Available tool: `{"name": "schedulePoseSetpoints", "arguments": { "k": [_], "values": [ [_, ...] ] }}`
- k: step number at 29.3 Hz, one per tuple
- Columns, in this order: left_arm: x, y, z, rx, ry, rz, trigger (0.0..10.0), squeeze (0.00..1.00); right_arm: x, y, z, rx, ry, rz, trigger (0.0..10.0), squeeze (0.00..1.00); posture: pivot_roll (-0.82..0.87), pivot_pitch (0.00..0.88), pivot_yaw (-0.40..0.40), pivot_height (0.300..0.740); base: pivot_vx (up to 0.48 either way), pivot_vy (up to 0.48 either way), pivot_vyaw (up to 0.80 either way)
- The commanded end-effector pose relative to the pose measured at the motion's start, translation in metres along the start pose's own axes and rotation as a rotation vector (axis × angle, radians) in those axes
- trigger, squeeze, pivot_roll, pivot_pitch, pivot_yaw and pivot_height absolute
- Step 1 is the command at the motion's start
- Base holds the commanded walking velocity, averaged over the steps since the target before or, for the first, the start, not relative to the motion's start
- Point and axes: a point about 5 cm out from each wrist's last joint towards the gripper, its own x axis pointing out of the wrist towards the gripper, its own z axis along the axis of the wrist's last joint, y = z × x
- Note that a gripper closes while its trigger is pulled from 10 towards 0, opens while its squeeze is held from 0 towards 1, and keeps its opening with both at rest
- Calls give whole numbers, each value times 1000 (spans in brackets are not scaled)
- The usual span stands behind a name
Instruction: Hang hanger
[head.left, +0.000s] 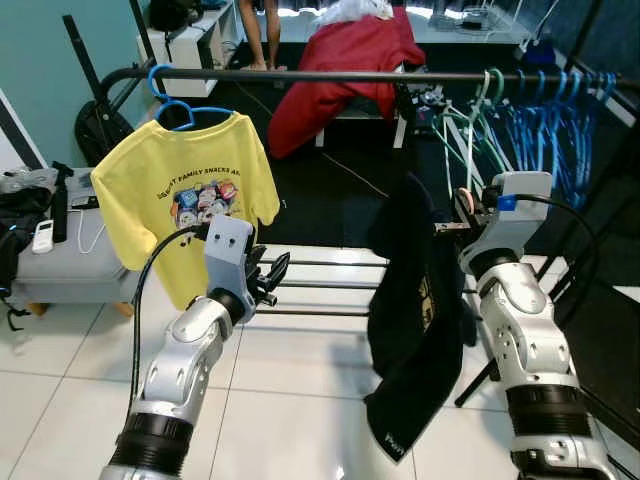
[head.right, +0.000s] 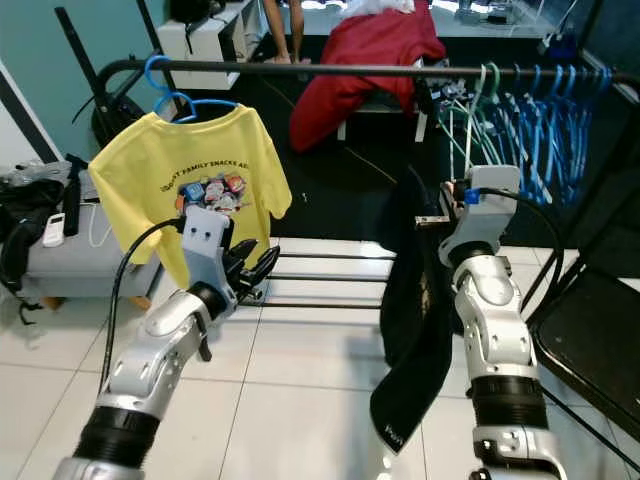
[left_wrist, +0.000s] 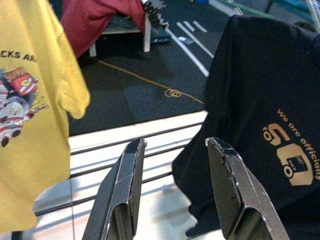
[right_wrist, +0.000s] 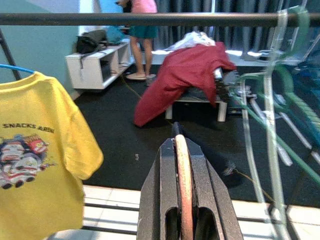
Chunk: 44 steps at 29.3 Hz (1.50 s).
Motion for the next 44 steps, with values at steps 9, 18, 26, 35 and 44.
{"name": "schedulePoseSetpoints", "arguments": {
  "k": [9, 18, 26, 35, 44],
  "values": [
    [0, 3, -1, 3, 11, -3, 10000, 0, 0, 0, 6, 12, -19, 25, 10000, 0, -97, 122, -1, 740, 480, 0, 0],
    [-1, 2, -2, 10, 16, -16, 10000, 0, -1, 1, 5, 20, -8, 35, 10000, 0, -101, 124, 3, 740, 480, 0, 0],
    [0, -1, -7, 34, 62, -49, 10000, 0, -2, 5, -2, 36, 39, 21, 10000, 0, -100, 127, 4, 740, 326, 0, 0],
    [-3, -5, -4, 62, 47, -107, 10000, 0, -4, 16, -3, 63, 45, 25, 10000, 0, -97, 128, 10, 740, 0, 0, 0],
    [-3, -11, -2, 56, 35, -142, 10000, 0, -6, 20, 9, 55, -21, -27, 10000, 0, -94, 117, 15, 740, 0, 0, 0]
  ]
}}
